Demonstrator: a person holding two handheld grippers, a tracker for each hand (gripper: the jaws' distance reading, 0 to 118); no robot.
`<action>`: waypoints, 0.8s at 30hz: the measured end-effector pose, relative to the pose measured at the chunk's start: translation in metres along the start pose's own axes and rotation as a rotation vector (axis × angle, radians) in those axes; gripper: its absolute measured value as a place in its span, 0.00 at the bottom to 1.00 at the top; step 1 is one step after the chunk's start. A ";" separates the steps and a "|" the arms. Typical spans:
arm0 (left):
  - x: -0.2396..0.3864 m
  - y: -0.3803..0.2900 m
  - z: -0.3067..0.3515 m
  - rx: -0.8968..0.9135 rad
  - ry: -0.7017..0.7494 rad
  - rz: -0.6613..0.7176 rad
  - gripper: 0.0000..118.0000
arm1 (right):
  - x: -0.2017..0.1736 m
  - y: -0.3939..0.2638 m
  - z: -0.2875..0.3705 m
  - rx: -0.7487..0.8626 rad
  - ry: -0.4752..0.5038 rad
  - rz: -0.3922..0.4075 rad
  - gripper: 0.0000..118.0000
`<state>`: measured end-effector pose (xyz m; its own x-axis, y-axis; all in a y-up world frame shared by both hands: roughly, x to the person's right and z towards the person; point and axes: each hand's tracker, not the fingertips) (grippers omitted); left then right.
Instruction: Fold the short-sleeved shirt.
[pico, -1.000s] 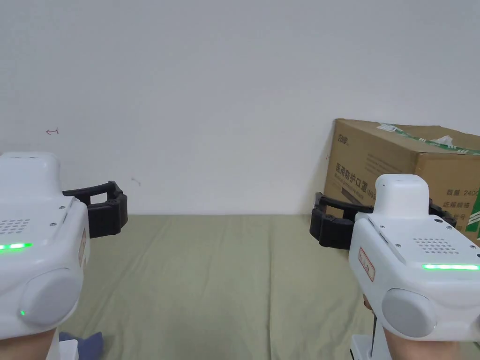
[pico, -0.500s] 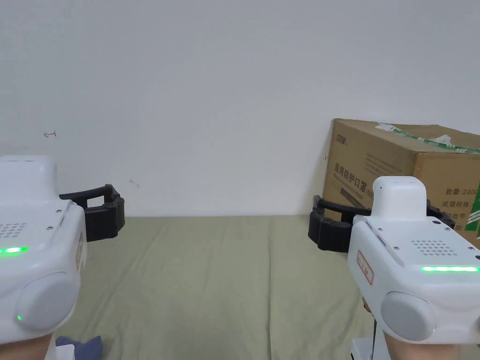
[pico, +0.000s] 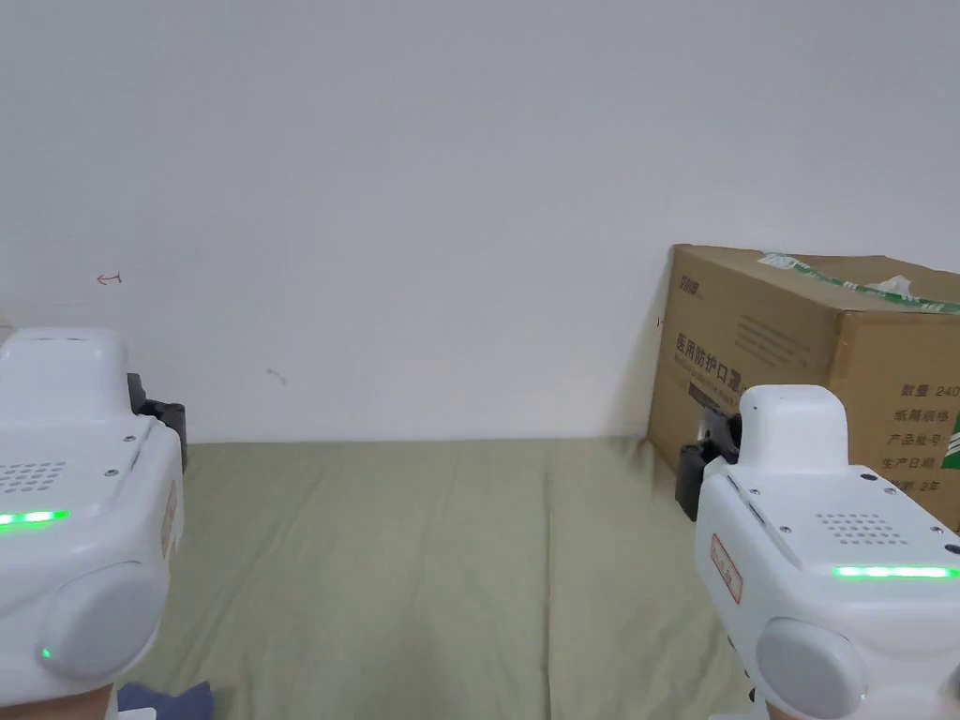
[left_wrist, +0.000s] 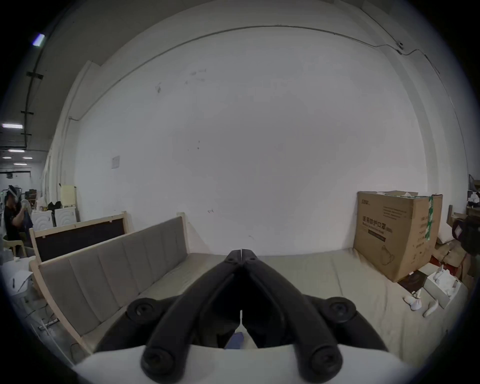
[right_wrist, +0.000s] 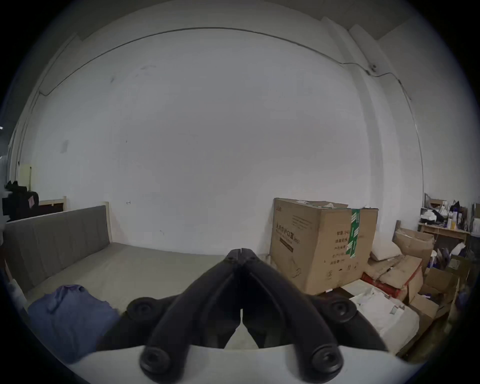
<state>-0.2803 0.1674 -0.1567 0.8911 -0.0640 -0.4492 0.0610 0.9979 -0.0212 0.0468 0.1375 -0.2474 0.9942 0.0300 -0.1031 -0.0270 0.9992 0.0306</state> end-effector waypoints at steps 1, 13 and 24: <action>0.001 -0.002 -0.001 -0.023 -0.006 -0.002 0.00 | 0.002 -0.003 -0.001 -0.030 0.066 -0.006 0.00; -0.051 -0.026 0.021 -0.077 0.139 0.113 0.00 | -0.065 0.008 -0.009 -0.039 0.310 0.098 0.00; -0.212 -0.088 0.092 -0.294 0.555 0.042 0.00 | -0.273 -0.036 0.026 -0.131 0.787 0.041 0.00</action>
<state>-0.4334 0.0924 0.0222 0.5188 -0.0894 -0.8502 -0.1658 0.9651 -0.2027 -0.2213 0.0926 -0.1948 0.6279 0.0286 -0.7778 -0.1228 0.9905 -0.0627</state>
